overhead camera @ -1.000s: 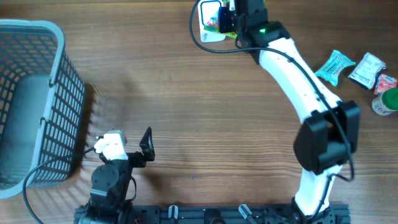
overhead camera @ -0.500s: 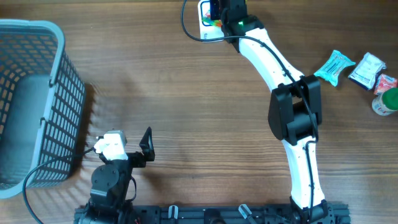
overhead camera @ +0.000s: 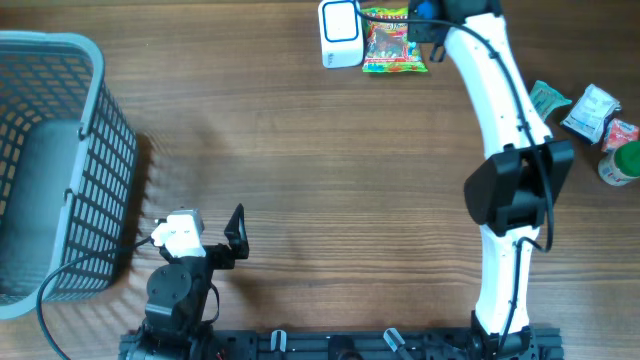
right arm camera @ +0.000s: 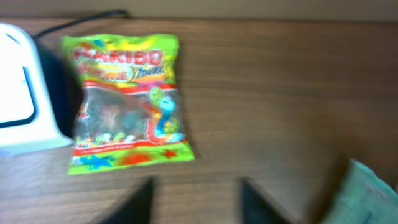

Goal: Scan the item barcode

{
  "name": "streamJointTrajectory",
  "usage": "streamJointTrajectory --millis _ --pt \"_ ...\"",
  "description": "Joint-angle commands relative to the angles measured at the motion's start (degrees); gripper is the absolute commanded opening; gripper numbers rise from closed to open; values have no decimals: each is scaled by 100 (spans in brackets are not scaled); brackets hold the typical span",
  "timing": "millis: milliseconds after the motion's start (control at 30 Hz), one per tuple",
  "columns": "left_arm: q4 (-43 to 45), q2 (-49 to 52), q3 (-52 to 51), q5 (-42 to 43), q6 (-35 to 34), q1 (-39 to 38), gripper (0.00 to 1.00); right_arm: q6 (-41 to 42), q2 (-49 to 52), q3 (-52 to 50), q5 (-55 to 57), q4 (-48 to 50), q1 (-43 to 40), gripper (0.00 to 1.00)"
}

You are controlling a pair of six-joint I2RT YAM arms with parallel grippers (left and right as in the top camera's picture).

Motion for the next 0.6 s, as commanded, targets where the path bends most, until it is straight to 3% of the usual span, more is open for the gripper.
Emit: streamJointTrajectory --millis 0,200,400,433,467,500,567 --pt "15 -31 -26 48 90 42 100 -1088 234 -413 -1246 466 -205 100" --pt "17 -31 -26 48 90 42 100 -1132 1213 -577 -2356 1482 -295 100" --pt "17 -31 -26 48 90 42 100 -501 1996 -577 -1353 2262 -271 99" --pt "15 -31 -26 48 90 42 100 -404 2065 -577 -1322 2192 -278 86" --pt "15 -31 -26 48 90 42 100 -393 2065 -577 -1322 2096 -291 41" --pt "15 -31 -26 48 90 42 100 -310 2026 -575 -1320 1985 -306 8" --pt "17 -31 -26 48 90 42 100 -186 1869 -575 -1342 1746 -356 4"
